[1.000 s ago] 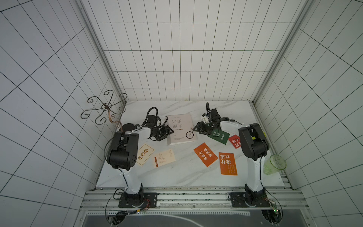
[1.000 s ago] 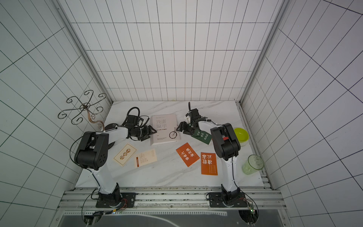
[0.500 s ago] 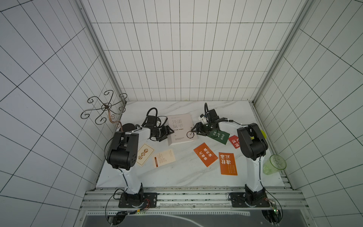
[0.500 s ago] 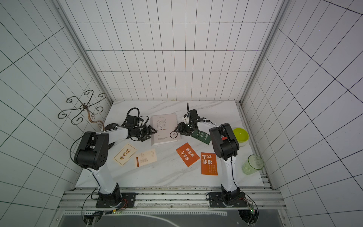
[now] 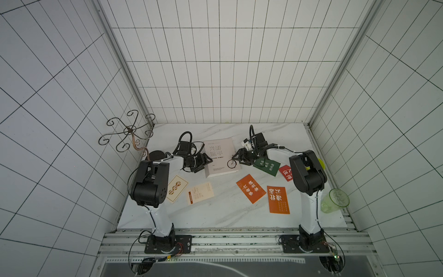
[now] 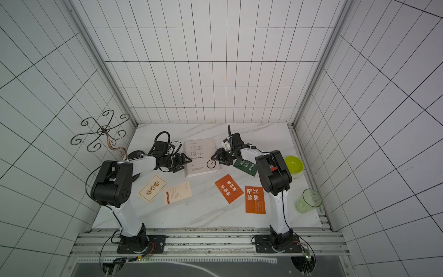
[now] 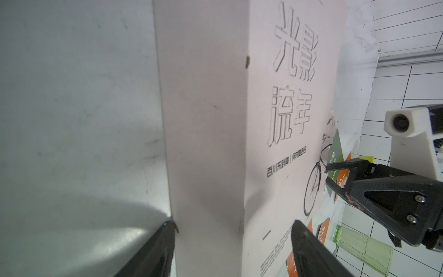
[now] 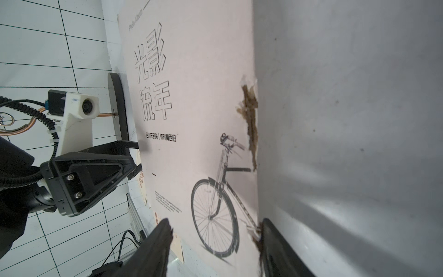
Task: Place the photos into the photo albums
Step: Open the photo album at the center of the board.
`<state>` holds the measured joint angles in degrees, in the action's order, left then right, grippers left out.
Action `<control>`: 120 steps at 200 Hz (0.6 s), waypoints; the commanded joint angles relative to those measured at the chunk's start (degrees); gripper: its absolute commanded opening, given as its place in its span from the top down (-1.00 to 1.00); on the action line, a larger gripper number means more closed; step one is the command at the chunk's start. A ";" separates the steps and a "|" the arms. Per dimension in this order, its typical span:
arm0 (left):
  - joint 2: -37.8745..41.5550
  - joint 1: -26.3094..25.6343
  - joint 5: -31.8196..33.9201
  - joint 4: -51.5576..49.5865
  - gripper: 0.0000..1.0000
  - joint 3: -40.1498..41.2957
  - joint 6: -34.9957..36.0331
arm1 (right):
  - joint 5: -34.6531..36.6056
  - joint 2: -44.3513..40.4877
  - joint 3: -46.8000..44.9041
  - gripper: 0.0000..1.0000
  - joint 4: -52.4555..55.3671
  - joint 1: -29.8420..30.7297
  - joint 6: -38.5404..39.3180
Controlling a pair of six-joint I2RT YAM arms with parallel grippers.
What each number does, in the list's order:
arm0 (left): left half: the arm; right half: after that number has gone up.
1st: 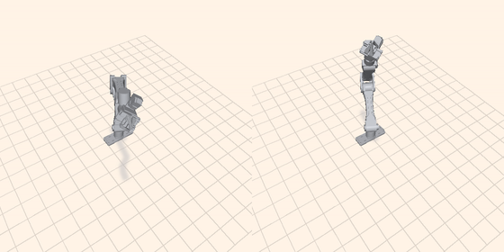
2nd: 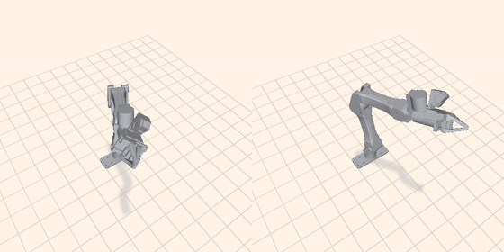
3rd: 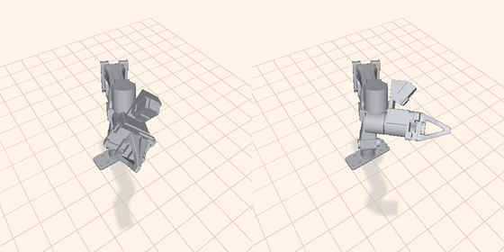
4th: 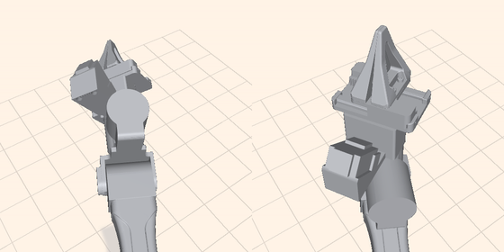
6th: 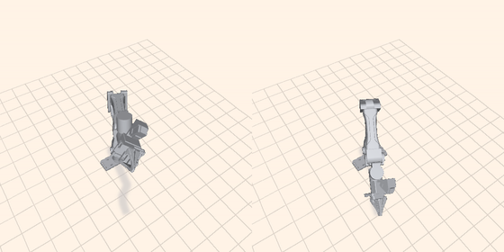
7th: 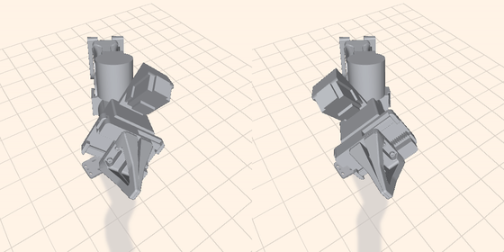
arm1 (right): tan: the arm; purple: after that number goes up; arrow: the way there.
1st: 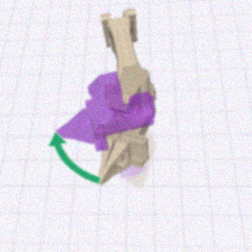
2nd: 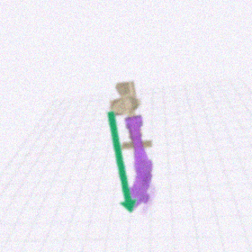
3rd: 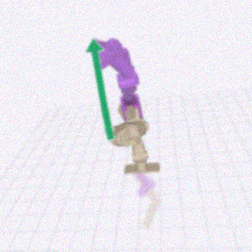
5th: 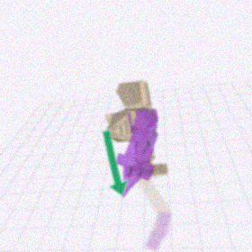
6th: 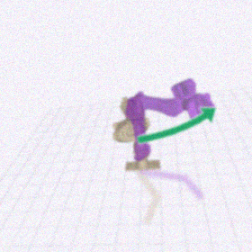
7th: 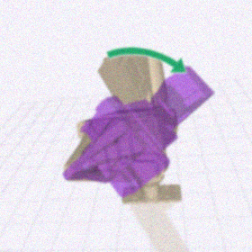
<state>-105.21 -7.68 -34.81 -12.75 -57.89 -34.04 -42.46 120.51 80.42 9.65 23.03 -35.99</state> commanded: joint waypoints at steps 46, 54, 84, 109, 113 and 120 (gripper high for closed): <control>-1.51 0.02 -1.32 1.50 -0.50 0.58 -0.59 | -1.90 2.79 3.14 -0.21 -1.72 0.53 -0.79; -1.60 0.01 -1.28 1.50 -0.50 0.58 -0.61 | -2.22 3.02 3.23 -0.21 -1.82 0.53 -0.84; -1.75 -0.03 -1.38 1.48 -0.50 0.62 -0.59 | -3.82 3.11 3.60 -0.10 -2.33 0.53 -1.01; -1.85 0.03 -1.38 1.49 -0.50 0.52 -0.67 | -4.98 2.76 3.75 0.20 -2.97 0.53 -1.34; -1.93 0.00 -1.40 1.50 -0.50 0.50 -0.67 | -4.94 2.65 3.81 0.23 -2.90 0.53 -1.43; -1.95 -0.01 -1.46 1.48 -0.50 0.50 -0.67 | -5.00 2.39 3.85 0.25 -2.85 0.55 -1.42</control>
<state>-105.58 -7.64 -35.73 -12.21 -57.89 -34.26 -44.86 123.02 80.42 8.12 23.00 -36.64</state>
